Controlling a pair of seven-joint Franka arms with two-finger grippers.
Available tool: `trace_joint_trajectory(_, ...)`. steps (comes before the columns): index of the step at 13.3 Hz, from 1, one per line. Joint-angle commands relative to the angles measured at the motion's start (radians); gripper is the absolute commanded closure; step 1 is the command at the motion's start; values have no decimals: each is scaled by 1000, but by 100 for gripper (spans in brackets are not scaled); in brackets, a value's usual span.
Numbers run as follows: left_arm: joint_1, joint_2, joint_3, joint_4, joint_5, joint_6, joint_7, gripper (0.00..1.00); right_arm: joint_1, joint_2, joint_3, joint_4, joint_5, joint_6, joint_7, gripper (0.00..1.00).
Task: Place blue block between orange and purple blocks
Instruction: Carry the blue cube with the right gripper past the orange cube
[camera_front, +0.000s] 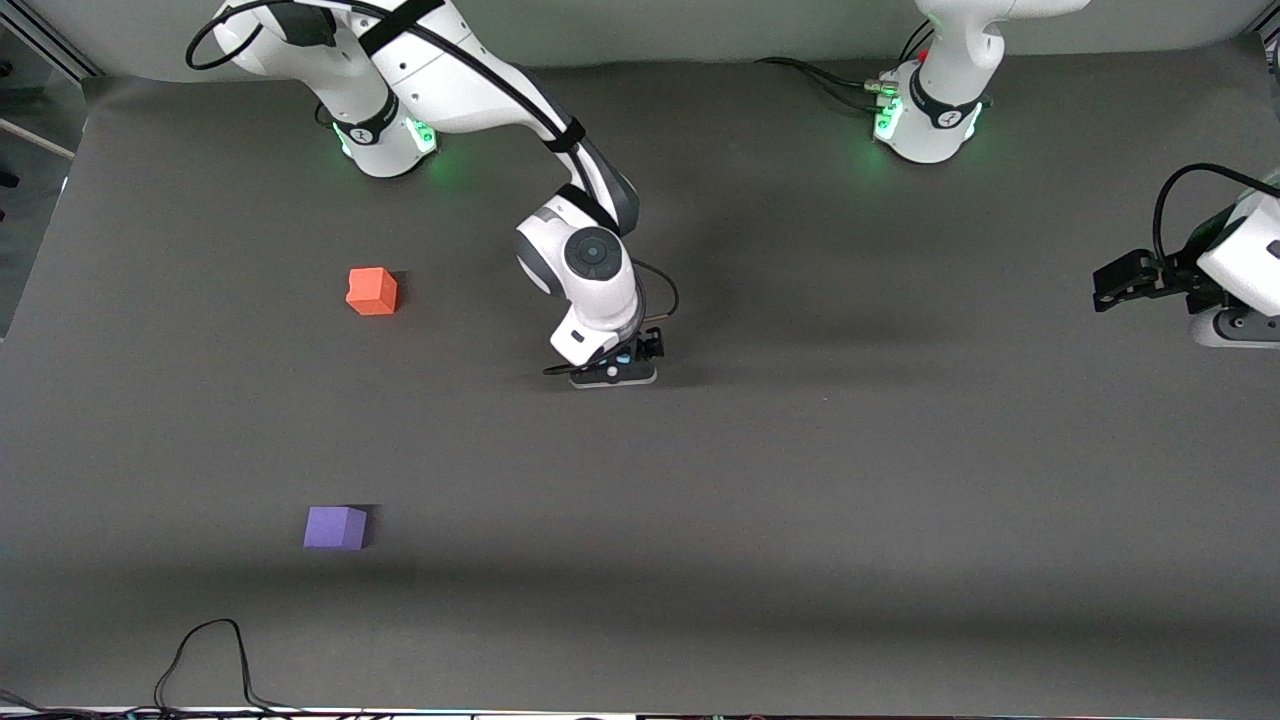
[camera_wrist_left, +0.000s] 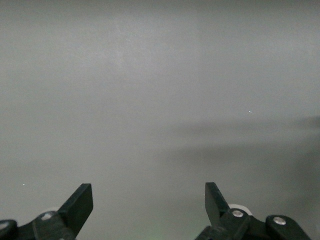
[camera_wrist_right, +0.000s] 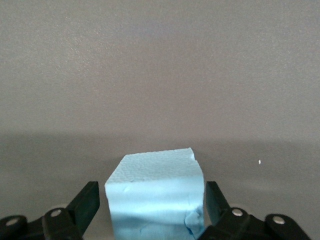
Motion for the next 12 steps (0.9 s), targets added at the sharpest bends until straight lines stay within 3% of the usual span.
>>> trace_joint_trajectory(1,-21,-23,18,0,-15,-31,-3,0,4,-5,-8,5,-13,3,-6,48)
trace_joint_trajectory(4,-21,-21,17,0,-14,-38,-4,0,0,-45,-11,7,-14,-46,-32,66)
trace_joint_trajectory(7,-21,-21,18,0,-12,-46,-3,0,-17,-180,-44,32,-13,-190,-67,67)
trace_joint_trajectory(9,-21,-23,18,0,-12,-48,-3,0,-22,-258,-83,129,10,-404,-127,67)
trace_joint_trajectory(12,-21,-21,14,0,-12,-48,-6,0,-62,-303,-92,380,56,-690,-132,67)
